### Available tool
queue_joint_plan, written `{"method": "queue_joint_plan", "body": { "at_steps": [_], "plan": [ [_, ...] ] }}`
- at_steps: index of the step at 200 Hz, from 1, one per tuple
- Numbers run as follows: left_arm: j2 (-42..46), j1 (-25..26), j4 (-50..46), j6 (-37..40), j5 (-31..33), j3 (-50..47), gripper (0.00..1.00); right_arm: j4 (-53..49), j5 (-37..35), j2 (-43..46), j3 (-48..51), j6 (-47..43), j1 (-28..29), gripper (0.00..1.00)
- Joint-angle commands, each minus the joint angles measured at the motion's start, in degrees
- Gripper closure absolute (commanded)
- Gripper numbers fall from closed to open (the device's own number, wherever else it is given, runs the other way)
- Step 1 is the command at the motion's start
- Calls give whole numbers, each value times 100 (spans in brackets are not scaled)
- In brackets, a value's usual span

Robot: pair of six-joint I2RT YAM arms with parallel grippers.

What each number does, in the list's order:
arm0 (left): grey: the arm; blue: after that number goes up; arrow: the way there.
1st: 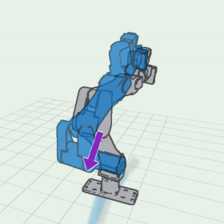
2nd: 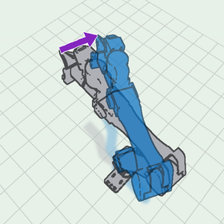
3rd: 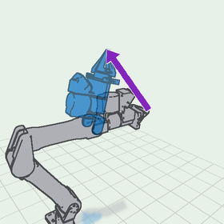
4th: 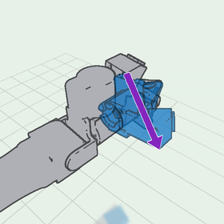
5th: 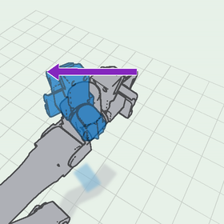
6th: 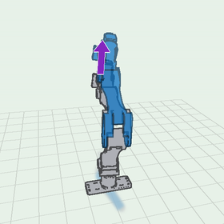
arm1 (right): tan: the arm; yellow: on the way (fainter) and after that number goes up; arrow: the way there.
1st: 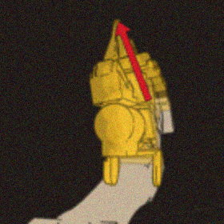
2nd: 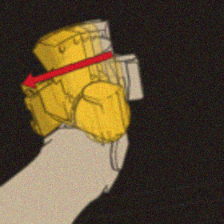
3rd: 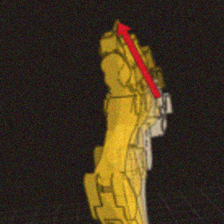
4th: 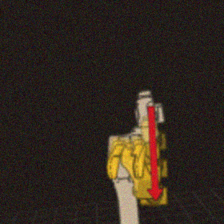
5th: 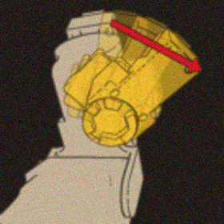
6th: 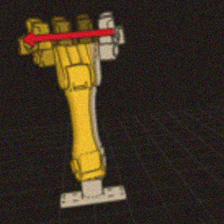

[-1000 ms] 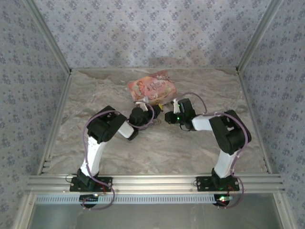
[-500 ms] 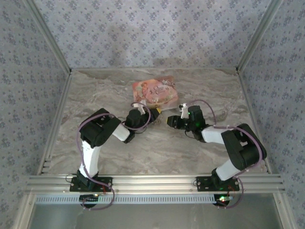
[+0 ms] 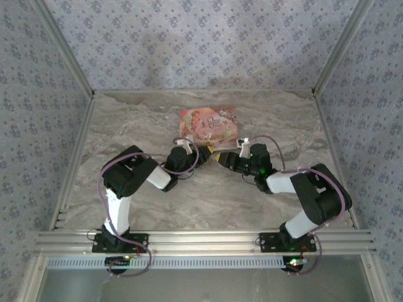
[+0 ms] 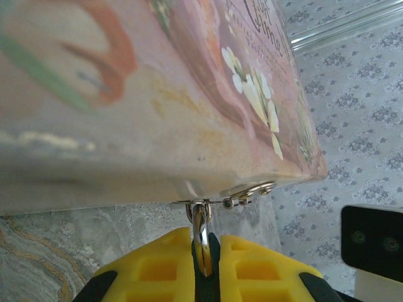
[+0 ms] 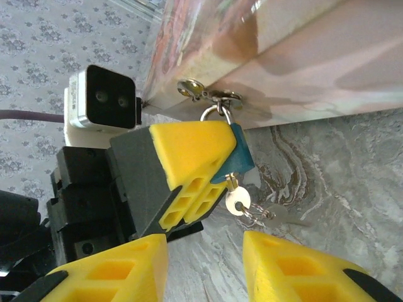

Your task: Unlock the padlock with the key

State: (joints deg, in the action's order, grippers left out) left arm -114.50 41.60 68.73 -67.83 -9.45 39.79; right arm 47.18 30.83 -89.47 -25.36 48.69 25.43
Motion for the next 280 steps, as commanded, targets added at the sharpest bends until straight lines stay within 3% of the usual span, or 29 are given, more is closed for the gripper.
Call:
{"method": "queue_joint_plan", "body": {
  "at_steps": [1, 87, 133, 189, 240, 280],
  "plan": [
    [125, 92, -13, -539, -153, -76, 100, 338, -109, -168, -8, 202, 114, 62],
    [187, 171, 154, -678, -117, -165, 100, 1030, -258, -813, -174, 701, 117, 70],
    [257, 201, 150, -709, -118, -182, 100, 1410, -245, -1026, -230, 944, 59, 87],
    [231, 388, 237, -824, -107, -182, 100, 2093, -218, -1398, -398, 1464, 7, 100],
    [199, 519, 343, -880, -114, -294, 100, 2713, -141, -1627, -461, 1858, -15, 100],
    [437, 401, 258, -909, 172, -521, 100, 1463, -88, -1096, -100, 952, -11, 87]
  ]
}}
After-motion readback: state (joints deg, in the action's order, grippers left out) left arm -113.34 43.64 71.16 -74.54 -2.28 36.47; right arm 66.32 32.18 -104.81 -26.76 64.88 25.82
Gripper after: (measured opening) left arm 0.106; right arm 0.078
